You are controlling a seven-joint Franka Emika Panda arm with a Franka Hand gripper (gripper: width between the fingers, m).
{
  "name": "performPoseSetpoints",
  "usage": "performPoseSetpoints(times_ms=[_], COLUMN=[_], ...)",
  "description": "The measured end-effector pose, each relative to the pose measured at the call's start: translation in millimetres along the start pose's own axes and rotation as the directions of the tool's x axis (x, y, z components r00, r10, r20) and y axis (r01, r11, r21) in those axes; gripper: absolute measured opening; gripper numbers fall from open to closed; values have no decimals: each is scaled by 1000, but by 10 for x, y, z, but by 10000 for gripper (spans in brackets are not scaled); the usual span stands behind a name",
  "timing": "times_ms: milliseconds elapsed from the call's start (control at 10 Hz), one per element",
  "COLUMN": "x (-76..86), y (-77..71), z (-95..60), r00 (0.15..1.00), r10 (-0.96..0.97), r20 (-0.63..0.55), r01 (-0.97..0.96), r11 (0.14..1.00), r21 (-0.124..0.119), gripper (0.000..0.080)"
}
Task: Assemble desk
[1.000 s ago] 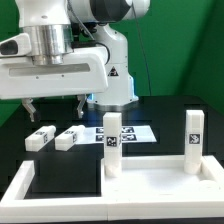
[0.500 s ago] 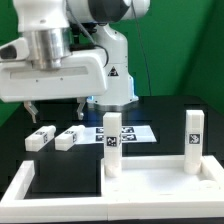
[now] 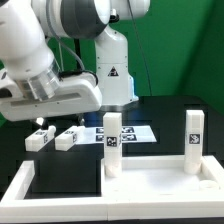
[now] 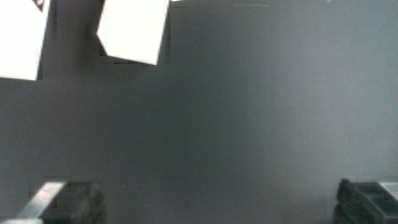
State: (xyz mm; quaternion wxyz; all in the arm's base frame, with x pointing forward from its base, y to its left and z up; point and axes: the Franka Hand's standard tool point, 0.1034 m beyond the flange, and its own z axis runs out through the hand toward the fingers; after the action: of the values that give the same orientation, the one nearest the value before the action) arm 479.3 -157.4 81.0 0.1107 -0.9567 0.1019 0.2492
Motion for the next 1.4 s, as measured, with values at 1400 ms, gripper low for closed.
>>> performPoseSetpoints(times_ms=[1400], x=[-273], y=[242], z=[625], r00=[888], r10=[144], r20=[436], r01=[-171], r11=[985], r21=[25], gripper=[649])
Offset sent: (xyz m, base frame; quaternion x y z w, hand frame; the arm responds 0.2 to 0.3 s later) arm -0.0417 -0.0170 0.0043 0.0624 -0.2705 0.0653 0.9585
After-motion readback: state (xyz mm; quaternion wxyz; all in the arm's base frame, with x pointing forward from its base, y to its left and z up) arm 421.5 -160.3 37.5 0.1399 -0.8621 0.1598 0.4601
